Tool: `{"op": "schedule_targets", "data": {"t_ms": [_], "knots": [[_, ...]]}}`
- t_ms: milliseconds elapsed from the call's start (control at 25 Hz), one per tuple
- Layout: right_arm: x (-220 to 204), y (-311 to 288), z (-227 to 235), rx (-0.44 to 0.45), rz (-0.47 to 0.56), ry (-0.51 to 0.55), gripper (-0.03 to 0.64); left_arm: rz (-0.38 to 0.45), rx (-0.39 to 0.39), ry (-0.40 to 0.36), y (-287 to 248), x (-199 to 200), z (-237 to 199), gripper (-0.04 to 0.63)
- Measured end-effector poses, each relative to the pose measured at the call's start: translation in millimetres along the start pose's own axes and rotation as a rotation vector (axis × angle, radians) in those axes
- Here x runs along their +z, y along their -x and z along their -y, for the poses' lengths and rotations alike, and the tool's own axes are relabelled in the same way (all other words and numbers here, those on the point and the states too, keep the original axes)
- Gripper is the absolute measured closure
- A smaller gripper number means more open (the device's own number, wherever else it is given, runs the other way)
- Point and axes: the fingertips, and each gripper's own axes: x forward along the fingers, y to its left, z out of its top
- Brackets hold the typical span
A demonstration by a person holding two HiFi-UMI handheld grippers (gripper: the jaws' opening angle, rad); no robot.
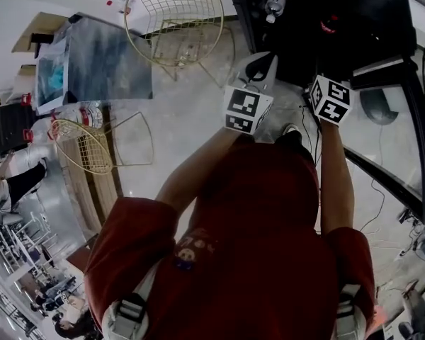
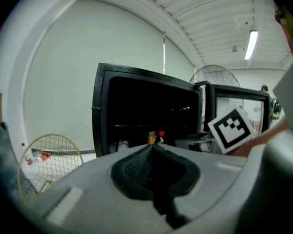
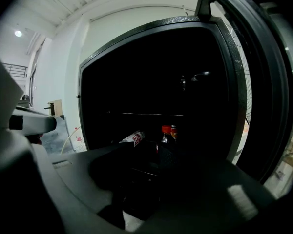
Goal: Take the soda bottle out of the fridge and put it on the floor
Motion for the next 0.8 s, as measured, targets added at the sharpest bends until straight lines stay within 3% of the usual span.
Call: {"op": "schedule_targets", "data": {"t_ms": [400, 800], "knots": [[-25.2, -13.3, 5.9, -0.043, 0.036, -0.024, 0.444, 0.025, -0.028, -0.05, -24.4, -25.3, 1.2, 0.595], [-36.0, -46.9, 25.3, -0.071, 0.055, -0.014, 0.413, 0.045, -0.013, -0.051, -55.4, -54.2, -7.4, 0.595]]}}
